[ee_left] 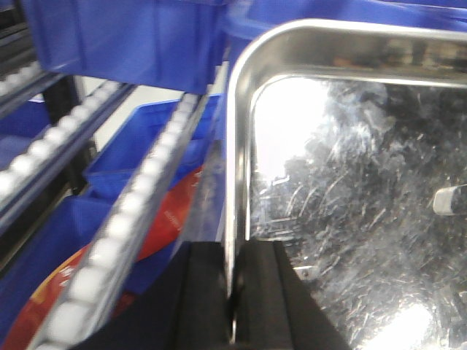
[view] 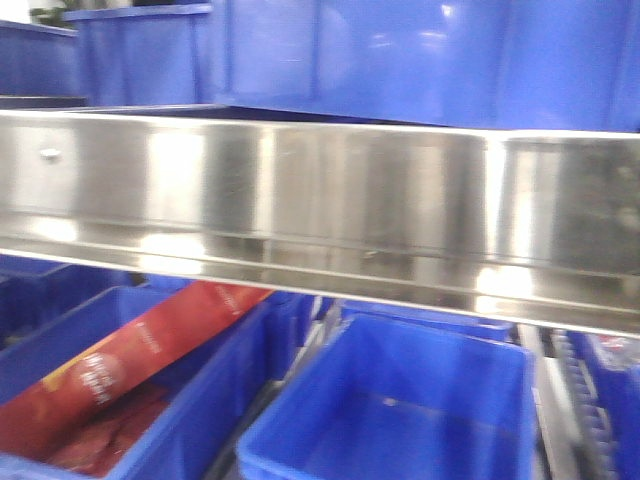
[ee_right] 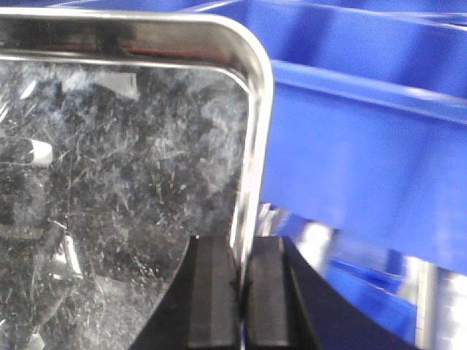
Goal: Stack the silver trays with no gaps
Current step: 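Drive the base away from the shelf holding the tray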
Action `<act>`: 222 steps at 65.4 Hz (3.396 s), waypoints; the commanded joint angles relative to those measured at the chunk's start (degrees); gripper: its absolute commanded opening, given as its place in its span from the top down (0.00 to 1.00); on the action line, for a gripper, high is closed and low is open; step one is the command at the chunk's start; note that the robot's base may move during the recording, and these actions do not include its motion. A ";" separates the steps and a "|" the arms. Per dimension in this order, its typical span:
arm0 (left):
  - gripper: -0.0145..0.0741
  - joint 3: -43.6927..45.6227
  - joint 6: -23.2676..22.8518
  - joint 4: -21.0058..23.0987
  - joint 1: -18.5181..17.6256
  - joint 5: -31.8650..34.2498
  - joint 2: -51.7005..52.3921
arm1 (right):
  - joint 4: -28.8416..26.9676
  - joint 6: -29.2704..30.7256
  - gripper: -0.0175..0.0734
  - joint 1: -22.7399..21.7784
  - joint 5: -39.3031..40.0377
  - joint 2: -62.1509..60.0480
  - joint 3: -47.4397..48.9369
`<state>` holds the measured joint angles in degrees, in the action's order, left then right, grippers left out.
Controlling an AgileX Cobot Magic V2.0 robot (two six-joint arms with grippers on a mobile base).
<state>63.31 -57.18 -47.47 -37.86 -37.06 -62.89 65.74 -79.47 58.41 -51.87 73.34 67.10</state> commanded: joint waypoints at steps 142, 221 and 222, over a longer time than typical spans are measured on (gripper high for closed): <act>0.85 0.23 -0.36 -0.84 -0.08 2.48 0.32 | 2.48 0.82 0.89 0.08 28.03 -0.41 0.16; 0.85 0.23 -0.36 -0.84 -0.08 2.48 0.32 | 2.48 0.82 0.89 0.08 37.48 -0.41 0.16; 0.85 0.23 -0.36 -0.84 -0.08 2.48 0.32 | 2.48 0.82 0.89 0.08 36.97 -0.41 0.16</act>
<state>63.23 -57.78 -50.43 -36.10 -47.37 -62.07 67.60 -78.67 56.88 -27.92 72.08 66.83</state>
